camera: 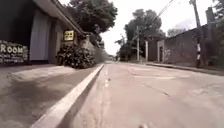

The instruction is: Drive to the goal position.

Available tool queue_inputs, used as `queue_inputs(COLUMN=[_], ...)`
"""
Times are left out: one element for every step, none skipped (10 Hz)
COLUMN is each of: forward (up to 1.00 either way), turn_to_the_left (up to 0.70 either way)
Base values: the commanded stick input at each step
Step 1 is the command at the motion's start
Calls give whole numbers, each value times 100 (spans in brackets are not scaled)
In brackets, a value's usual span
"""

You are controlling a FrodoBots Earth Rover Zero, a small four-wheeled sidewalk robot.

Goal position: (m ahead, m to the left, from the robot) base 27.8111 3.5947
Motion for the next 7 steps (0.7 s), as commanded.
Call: queue_inputs(forward=[70,70,70,70,70,70,70], turn_to_the_left=[0,0,0,0,0,0,0])
